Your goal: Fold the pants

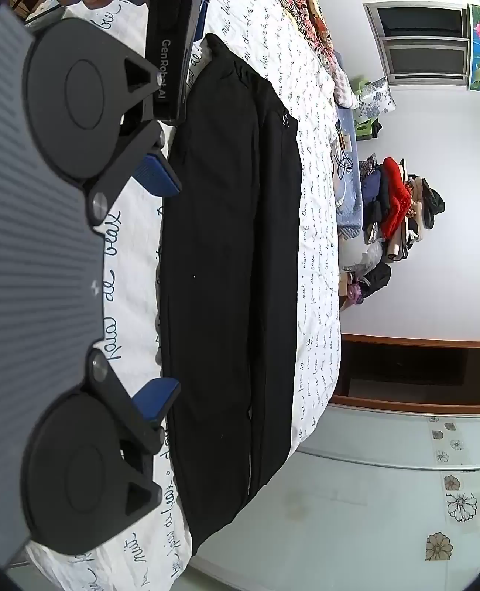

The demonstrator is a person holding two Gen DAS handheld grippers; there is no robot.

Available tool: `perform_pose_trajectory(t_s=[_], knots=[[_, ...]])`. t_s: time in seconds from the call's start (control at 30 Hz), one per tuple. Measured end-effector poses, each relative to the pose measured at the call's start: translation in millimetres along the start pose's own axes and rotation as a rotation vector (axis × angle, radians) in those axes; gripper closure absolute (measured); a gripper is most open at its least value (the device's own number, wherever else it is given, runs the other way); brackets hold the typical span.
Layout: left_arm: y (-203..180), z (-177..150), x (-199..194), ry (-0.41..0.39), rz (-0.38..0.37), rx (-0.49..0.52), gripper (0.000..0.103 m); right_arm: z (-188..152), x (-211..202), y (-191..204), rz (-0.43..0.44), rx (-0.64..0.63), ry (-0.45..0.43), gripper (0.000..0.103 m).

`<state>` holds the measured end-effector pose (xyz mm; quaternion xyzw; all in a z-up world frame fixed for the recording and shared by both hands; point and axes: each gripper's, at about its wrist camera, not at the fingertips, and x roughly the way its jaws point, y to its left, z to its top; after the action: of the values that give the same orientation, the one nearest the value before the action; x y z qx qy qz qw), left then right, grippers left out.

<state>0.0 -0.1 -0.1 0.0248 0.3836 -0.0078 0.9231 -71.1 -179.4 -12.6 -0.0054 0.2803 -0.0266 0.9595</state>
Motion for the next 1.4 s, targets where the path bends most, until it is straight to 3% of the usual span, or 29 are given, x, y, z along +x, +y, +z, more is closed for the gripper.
perform_pose_trajectory(t_s=[1.4], knots=[[-0.4,0.5,0.4,0.011,0.003,0.003,0.0,-1.0,0.1,0.5,0.002,-0.002,0.003,0.0]])
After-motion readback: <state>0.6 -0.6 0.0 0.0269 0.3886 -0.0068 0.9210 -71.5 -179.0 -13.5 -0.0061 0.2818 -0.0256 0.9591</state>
